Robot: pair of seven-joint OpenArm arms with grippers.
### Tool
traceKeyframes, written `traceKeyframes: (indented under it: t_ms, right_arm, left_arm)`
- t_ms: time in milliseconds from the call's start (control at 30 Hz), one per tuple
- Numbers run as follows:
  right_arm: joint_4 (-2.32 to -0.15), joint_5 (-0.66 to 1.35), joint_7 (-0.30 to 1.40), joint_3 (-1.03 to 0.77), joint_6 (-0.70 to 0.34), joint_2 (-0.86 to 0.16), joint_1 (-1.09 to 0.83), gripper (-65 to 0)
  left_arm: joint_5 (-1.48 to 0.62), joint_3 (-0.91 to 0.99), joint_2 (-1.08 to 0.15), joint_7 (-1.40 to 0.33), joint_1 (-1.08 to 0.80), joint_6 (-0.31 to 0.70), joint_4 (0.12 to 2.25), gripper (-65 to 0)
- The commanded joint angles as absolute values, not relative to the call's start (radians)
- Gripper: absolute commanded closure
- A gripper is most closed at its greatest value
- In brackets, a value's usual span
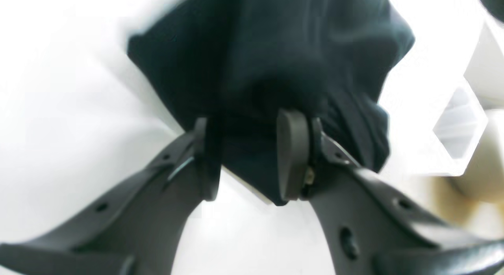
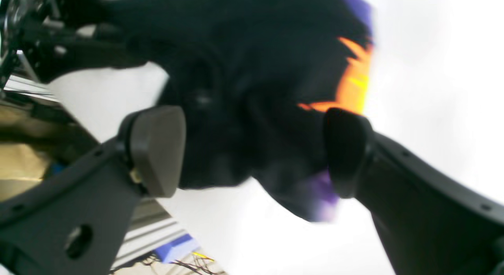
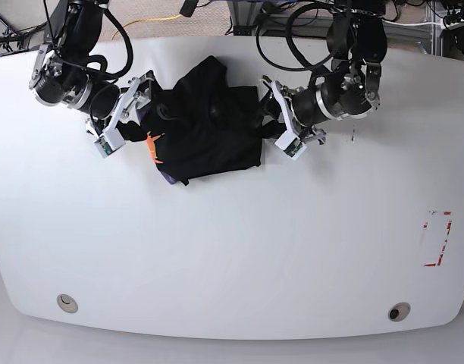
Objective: Fold the T-shirt properly
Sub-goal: 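Press the folded bundle flat with the right gripper, lifting the left gripper away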
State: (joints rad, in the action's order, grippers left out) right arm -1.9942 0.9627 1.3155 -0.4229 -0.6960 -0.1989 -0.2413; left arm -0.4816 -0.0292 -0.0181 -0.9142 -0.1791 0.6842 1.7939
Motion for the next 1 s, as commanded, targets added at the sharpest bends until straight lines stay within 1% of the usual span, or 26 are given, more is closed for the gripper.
traceKeyframes:
  t_ms: [0,233,367,500,667,733,800,900,967]
  right_arm:
    - [-2.012,1.001,1.296,-0.415,-0.698,-0.208,-0.245,-51.5]
    - [-2.009,0.984,1.293,-0.243,-0.698,-0.200,-0.145,-51.5]
    - [-2.005,0.858,1.293,-0.177,-0.698,-0.162,-0.076,-51.2]
    - [-1.920,0.745,1.267,-0.082,-0.698,-0.124,0.002,-50.9]
    - [-1.774,0.688,1.168,0.018,-0.698,-0.120,0.036,-50.4]
    - [-1.695,0.673,1.107,0.051,-0.698,-0.120,0.054,-46.6]
    - [-1.589,0.644,1.023,0.088,-0.698,-0.119,0.090,-38.5]
    - [-1.461,0.613,0.929,0.139,-0.698,-0.114,0.156,-30.4]
    - [-1.388,0.602,0.888,0.165,-0.698,-0.114,0.194,-27.9]
  left_arm:
    - [-0.499,-0.005,-0.044,-0.895,-0.197,0.698,1.860,-21.7]
    - [-0.496,0.139,-0.143,-0.895,-0.229,0.698,1.888,-21.7]
    - [-0.493,0.262,-0.199,-0.897,-0.251,0.698,1.882,-21.7]
    - [-0.495,0.351,-0.254,-0.897,-0.257,0.698,1.848,-21.7]
    - [-0.495,0.443,-0.277,-0.897,-0.297,0.698,1.837,-21.7]
    - [-0.495,0.461,-0.277,-0.897,-0.311,0.698,1.839,-21.7]
    - [-0.495,0.467,-0.277,-0.897,-0.317,0.698,1.836,-21.7]
    - [-0.495,0.469,-0.277,-0.897,-0.337,0.698,1.837,-21.7]
    - [-0.498,0.466,-0.274,-0.897,-0.351,0.698,1.839,-21.7]
